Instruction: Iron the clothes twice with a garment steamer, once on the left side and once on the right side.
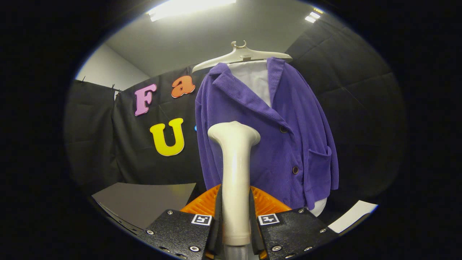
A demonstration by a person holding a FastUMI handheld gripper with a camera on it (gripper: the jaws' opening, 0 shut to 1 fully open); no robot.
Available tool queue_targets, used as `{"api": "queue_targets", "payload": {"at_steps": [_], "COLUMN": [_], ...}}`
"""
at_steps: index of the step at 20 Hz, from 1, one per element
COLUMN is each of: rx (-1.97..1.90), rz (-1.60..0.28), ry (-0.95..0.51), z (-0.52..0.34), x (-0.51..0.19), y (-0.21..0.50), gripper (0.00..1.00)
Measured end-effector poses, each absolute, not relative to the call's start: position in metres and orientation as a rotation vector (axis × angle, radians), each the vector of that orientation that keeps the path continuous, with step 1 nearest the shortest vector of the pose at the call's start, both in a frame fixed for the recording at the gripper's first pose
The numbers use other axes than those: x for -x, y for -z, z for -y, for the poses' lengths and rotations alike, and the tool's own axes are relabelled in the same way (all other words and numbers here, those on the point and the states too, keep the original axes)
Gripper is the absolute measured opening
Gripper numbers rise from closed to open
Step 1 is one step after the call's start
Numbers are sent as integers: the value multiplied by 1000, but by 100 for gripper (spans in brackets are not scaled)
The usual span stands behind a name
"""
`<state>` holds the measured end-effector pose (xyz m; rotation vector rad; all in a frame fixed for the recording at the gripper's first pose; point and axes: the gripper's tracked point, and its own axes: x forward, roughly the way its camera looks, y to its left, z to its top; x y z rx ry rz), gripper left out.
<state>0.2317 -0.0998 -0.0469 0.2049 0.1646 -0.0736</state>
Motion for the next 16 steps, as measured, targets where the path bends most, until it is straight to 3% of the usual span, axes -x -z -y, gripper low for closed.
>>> {"api": "queue_targets", "payload": {"at_steps": [16], "rx": [-207], "rz": [-330], "ry": [135], "z": [109], "x": [-152], "y": [181], "gripper": [33]}}
